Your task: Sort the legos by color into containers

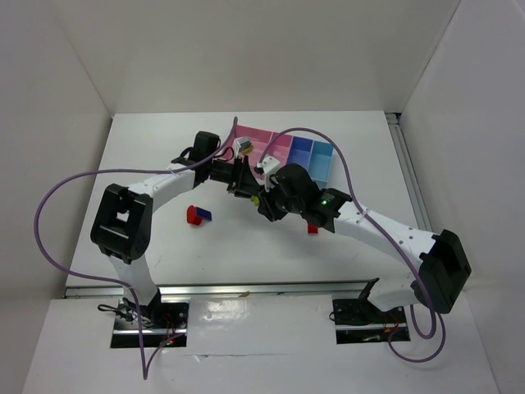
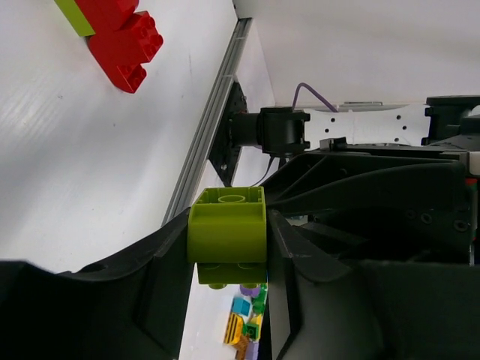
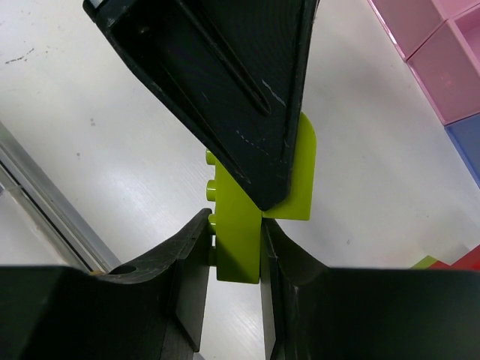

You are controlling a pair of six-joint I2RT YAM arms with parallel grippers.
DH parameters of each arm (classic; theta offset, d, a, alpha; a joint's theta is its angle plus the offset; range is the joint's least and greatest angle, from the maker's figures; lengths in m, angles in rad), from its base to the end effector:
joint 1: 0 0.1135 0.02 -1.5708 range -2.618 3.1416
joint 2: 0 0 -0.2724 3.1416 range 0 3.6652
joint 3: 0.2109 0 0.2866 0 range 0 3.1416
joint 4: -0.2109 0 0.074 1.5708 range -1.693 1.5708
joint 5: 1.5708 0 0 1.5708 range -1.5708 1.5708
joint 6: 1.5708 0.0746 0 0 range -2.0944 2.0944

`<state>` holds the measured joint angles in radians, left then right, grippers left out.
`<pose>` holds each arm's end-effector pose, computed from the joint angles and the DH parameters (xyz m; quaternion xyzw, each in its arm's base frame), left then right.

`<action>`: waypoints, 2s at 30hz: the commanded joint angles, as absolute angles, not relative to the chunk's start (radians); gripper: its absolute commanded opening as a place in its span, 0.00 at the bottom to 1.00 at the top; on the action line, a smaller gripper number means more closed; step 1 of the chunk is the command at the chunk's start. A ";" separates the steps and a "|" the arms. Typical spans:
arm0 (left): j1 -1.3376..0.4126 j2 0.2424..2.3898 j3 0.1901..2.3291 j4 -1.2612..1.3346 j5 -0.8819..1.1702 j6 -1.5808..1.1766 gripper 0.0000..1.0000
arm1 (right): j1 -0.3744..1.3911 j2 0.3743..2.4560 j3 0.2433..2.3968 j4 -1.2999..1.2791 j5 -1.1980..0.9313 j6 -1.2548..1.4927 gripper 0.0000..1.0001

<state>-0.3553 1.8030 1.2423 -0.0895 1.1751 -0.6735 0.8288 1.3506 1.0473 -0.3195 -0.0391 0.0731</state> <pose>0.3827 -0.2154 0.2182 0.1250 0.7753 -0.6143 0.0775 0.2455 0.2721 0.2662 -0.3365 0.8235 0.2145 0.4032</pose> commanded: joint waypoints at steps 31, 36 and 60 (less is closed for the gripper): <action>-0.359 1.786 1.281 0.017 1.049 -0.807 0.02 | 0.891 1.393 1.117 -0.354 -0.052 0.037 0.00; -0.359 1.796 1.319 -0.052 0.938 -0.796 0.00 | 0.960 1.404 1.147 -0.402 0.001 0.026 0.00; -0.252 2.005 1.729 -0.341 0.407 -0.727 0.00 | 0.635 1.449 1.261 -0.376 0.056 0.270 0.00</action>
<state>-0.2379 1.9705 1.6497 -0.3092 0.5610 -0.7544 0.6563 1.3979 1.1702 -0.4114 0.1345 0.2214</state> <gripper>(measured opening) 0.463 0.348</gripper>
